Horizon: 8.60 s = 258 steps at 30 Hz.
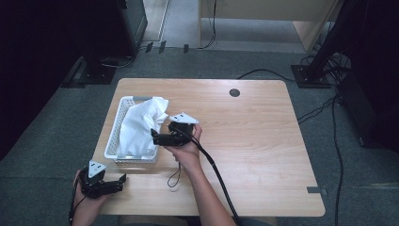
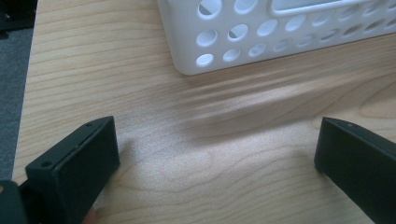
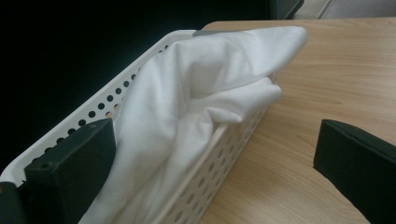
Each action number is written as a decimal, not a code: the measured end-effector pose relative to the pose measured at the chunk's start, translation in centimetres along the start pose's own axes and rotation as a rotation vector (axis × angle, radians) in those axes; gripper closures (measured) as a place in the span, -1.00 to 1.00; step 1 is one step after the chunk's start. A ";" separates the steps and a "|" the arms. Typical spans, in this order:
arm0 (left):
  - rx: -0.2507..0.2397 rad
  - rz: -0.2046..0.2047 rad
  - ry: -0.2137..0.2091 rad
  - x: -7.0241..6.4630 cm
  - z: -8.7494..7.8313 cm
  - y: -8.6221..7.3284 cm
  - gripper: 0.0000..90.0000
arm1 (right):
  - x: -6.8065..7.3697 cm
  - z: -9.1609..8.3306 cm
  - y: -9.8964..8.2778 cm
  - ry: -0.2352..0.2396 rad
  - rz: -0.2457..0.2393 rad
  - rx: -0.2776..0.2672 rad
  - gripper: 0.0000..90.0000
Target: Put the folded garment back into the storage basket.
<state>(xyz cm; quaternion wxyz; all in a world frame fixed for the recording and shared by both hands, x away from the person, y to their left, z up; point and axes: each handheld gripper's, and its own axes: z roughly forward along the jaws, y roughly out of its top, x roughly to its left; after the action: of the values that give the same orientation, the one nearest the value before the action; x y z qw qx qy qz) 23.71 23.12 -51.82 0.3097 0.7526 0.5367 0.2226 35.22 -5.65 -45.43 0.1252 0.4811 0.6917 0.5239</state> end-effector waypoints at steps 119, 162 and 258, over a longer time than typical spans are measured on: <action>0.002 0.007 -0.002 -0.1 0.0 0.0 -1.00 | -11.8 -9.4 -8.3 -0.540 0.004 0.234 -1.00; 0.003 0.010 -0.005 -0.1 -0.1 -0.1 -1.00 | -14.8 -14.1 -9.5 -0.591 0.042 0.220 -1.00; 0.001 0.006 -0.003 -0.1 0.0 0.0 -1.00 | -20.4 -23.2 -11.9 -0.726 0.144 0.185 -1.00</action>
<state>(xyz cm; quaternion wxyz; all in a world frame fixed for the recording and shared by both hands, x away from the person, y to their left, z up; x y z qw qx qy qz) 23.61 23.01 -51.82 0.3095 0.7546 0.5343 0.2221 23.46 -35.76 -52.49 0.2807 0.6921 0.6111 0.2622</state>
